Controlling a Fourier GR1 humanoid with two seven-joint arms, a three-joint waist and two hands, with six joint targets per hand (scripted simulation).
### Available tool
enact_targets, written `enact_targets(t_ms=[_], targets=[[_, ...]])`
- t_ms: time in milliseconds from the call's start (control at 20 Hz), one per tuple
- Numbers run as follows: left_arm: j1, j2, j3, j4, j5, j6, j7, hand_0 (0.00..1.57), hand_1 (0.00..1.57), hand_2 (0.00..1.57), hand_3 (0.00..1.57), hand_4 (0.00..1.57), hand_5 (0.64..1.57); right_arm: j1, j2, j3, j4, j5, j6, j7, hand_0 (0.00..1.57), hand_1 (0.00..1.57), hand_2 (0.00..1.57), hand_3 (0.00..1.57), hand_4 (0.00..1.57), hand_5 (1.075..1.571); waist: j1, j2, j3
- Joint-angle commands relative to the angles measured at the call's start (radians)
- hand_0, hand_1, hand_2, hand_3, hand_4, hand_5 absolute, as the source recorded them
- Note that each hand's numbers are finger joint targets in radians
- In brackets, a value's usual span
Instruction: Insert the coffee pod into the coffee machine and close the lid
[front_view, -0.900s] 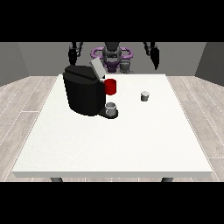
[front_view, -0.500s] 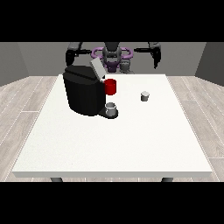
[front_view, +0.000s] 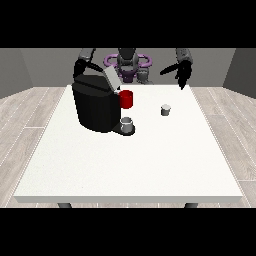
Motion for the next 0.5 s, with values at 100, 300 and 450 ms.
enact_targets(t_ms=[100,300,450], targets=[[-0.136,0.065,-0.003,0.145,-0.075,-0.052,0.042,0.00,0.00,0.00,0.00,0.00,1.571,-0.065,0.031,0.044,-0.023,0.028,-0.012,0.065,0.00,0.00,0.00,0.00,0.00,1.571,-0.056,0.039,-0.0002],[-0.202,0.087,0.017,0.272,-0.125,-0.025,0.009,0.00,0.00,0.00,0.00,0.00,1.571,-0.067,0.048,0.103,-0.029,0.043,-0.045,0.035,0.00,0.00,0.00,0.00,0.00,1.571,-0.095,0.125,-0.0005],[-0.204,0.112,0.006,0.343,-0.165,-0.043,-0.064,0.00,0.00,0.00,0.00,0.00,1.571,-0.099,0.012,0.039,-0.017,0.011,0.006,0.066,0.00,0.00,0.00,0.00,0.00,1.571,-0.082,0.144,-0.0005]])
